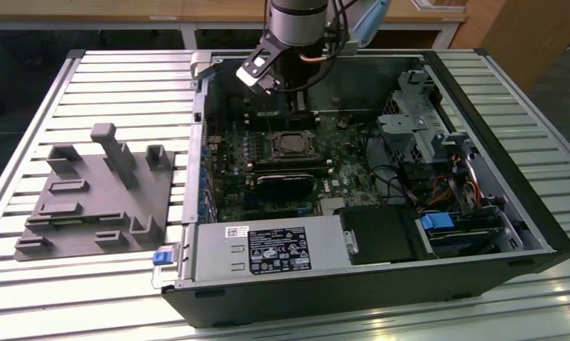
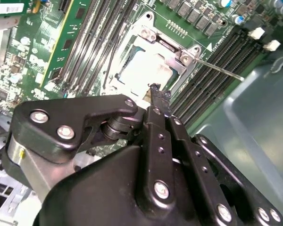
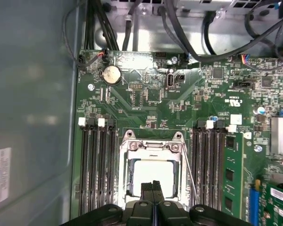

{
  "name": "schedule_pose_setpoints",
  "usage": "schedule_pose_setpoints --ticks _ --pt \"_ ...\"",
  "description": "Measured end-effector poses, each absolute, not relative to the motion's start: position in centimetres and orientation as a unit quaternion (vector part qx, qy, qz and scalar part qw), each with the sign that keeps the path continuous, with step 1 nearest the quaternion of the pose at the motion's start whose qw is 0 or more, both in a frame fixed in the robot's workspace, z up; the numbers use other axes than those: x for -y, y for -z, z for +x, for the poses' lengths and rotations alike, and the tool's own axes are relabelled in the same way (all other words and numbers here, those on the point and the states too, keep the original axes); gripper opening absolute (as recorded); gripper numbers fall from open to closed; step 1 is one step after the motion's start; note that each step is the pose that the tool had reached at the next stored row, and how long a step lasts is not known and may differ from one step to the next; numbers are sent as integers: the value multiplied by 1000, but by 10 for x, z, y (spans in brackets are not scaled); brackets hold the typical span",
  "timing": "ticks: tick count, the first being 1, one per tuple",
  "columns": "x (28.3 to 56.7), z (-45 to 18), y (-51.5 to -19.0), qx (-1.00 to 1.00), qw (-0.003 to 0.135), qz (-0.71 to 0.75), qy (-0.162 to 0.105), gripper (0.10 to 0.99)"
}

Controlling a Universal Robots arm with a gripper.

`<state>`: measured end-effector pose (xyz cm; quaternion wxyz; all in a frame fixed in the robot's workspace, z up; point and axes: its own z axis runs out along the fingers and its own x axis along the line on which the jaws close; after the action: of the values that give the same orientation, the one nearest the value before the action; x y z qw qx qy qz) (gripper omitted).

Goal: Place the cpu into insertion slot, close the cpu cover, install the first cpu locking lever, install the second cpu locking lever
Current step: 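Install the first cpu locking lever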

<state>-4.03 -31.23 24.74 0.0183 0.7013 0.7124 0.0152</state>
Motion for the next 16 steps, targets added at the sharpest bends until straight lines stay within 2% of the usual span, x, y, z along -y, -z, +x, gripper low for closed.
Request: schedule_pose_setpoints --ticks 6,16 --pt "312 -40 -269 -712 18 701 -15 106" --pt "312 -40 -269 -757 17 653 -17 106"
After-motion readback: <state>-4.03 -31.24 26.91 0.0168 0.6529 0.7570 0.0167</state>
